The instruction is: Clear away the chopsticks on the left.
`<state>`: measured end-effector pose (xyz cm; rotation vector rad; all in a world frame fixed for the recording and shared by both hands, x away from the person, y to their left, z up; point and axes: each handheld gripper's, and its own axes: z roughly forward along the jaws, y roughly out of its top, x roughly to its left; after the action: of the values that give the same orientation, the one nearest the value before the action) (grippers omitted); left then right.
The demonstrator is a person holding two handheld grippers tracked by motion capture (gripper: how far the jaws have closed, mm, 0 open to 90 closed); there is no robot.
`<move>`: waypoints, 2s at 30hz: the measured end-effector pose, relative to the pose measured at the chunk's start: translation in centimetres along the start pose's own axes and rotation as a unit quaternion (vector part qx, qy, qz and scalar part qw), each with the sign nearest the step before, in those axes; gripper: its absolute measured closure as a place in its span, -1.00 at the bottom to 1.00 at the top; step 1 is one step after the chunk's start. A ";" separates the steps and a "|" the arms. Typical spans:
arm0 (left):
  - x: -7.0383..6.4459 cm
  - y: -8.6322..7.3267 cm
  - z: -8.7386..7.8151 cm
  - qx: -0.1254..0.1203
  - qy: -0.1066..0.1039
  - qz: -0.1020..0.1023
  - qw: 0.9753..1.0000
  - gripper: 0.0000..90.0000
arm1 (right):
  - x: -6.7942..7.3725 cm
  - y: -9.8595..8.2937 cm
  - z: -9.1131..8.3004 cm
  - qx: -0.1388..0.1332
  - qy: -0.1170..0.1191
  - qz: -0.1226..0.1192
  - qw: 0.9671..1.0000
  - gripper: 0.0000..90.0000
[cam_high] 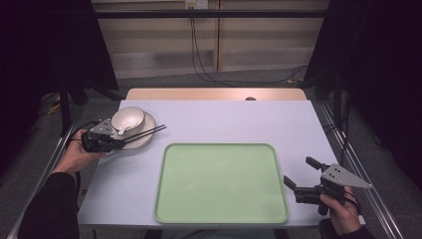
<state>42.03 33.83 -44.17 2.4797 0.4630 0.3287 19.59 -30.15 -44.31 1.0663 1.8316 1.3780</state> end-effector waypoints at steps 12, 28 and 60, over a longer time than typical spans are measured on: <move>-0.4 -0.1 -1.4 -0.059 0.010 -0.056 0.997 0.91 | 0.0 0.0 0.0 -0.002 0.001 0.002 1.000 -1.00; -3.8 -0.1 -4.9 -0.085 0.024 -0.130 0.988 0.91 | 0.1 0.1 -0.1 -0.005 0.000 -0.001 1.000 -1.00; -15.7 2.8 -5.7 -0.112 0.048 -0.271 0.955 0.91 | 0.3 0.1 -0.1 -0.011 0.002 -0.010 1.000 -1.00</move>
<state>26.60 28.35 -40.03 2.0232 1.0530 0.2572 19.40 -29.89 -44.17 1.0319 1.8211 1.3865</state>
